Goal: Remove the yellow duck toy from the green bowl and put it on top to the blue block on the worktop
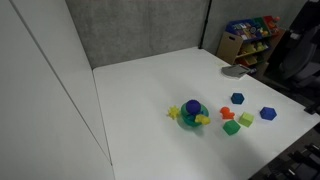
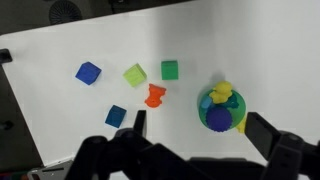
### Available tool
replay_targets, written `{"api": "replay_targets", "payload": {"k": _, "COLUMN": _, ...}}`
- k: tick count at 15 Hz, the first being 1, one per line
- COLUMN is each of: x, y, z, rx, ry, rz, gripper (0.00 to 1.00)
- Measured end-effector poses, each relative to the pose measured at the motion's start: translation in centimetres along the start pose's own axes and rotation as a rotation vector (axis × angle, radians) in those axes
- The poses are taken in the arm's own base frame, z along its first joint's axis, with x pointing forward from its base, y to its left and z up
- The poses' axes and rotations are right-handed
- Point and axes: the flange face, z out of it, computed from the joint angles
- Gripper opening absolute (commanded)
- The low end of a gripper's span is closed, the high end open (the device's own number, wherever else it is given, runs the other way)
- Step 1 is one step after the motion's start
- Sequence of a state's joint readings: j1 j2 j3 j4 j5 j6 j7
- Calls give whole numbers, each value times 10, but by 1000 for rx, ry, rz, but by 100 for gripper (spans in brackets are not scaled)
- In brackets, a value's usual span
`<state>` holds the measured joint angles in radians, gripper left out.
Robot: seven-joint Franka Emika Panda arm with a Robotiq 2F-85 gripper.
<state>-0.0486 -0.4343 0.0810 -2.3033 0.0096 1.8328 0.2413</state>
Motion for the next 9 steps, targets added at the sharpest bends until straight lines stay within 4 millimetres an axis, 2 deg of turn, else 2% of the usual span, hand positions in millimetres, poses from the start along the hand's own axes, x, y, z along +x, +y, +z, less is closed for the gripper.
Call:
{"api": "replay_targets", "payload": {"k": 5, "x": 34, "y": 18, "z": 53, "rx": 12, "ry": -37, "rz": 106, "gripper": 100}}
{"api": "replay_targets", "payload": {"k": 9, "x": 52, "y": 34, "z": 98, "rx": -2, "ry": -30, "rz": 222, "gripper": 100}}
